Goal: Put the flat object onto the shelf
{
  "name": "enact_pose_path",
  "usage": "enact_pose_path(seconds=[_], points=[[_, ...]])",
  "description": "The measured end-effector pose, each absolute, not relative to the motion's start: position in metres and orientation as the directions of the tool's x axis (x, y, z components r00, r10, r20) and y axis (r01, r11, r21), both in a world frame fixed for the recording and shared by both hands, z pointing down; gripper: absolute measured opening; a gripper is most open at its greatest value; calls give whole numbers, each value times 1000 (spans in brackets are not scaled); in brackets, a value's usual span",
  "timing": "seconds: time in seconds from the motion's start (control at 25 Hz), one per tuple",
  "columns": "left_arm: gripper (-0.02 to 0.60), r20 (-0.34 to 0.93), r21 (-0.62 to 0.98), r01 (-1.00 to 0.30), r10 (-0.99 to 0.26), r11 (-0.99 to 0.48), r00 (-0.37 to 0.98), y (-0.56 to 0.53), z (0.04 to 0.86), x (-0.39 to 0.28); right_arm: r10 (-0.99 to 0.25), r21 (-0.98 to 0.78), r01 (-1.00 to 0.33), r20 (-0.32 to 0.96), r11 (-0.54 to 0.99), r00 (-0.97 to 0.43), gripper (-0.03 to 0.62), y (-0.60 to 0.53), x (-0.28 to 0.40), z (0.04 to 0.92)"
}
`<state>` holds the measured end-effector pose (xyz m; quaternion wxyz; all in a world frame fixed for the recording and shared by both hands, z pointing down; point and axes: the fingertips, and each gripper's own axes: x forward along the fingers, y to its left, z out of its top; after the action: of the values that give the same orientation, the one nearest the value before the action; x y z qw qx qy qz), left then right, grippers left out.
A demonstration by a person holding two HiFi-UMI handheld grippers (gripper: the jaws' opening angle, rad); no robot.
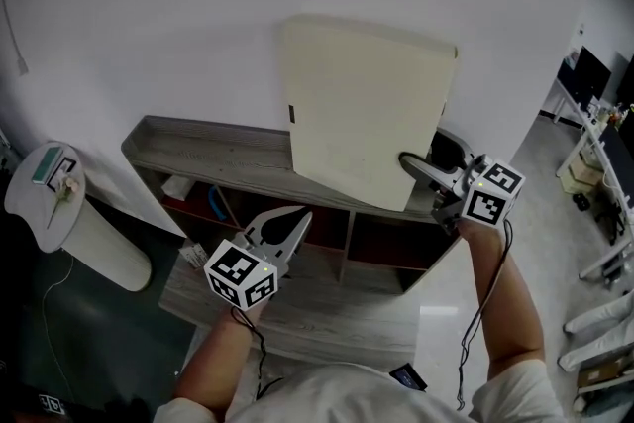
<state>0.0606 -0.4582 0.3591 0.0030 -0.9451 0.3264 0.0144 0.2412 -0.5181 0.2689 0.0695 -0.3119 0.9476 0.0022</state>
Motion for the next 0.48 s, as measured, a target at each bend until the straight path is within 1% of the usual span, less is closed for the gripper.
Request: enact_pose_path(seconds=[0.16, 0.24, 0.32, 0.48], points=[[15, -31, 1, -608, -607, -794, 794, -450, 359, 56, -636, -38, -639, -156, 768, -755, 327, -509, 255, 263], [15, -36, -8, -606, -605, -796, 795, -443, 358, 53, -686, -14, -693, -163, 720, -709, 327, -502, 263, 263], [15, -41, -19, -602, -600, -799, 799, -437, 356, 50, -733, 13, -745, -163, 667, -660, 325, -492, 270, 265], [15, -45, -25, -583, -581, -812, 812, -425, 355, 45, -780, 4, -789, -145, 614, -608, 325, -470, 270, 280]])
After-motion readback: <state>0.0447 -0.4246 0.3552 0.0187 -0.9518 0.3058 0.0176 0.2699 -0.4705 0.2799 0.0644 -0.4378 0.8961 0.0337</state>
